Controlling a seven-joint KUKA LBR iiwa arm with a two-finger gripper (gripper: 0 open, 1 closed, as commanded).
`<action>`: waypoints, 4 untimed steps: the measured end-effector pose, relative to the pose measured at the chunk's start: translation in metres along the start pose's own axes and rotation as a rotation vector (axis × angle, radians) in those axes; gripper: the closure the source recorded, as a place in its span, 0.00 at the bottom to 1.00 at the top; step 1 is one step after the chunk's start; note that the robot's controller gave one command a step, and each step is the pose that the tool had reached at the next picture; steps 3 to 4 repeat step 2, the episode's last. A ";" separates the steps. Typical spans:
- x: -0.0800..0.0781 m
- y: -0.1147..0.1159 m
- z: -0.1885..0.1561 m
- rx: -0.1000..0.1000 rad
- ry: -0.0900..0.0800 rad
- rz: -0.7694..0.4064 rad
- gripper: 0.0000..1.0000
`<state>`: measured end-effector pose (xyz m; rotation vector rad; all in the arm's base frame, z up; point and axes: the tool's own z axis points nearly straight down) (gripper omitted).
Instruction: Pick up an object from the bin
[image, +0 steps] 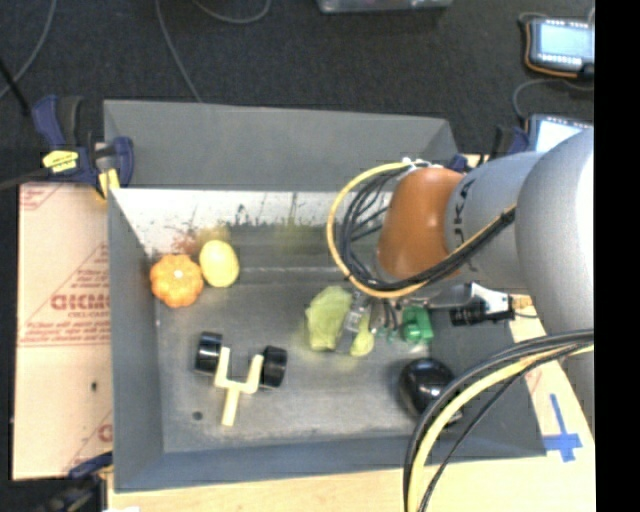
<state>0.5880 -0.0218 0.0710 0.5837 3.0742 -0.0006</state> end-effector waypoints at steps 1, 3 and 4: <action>0.012 -0.008 -0.089 0.000 -0.003 -0.036 1.00; 0.012 -0.009 -0.089 0.000 -0.003 -0.037 1.00; 0.012 -0.009 -0.089 0.000 -0.003 -0.037 1.00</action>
Offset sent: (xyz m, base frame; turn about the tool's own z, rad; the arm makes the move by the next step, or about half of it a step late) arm 0.0000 0.0000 0.0000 0.0000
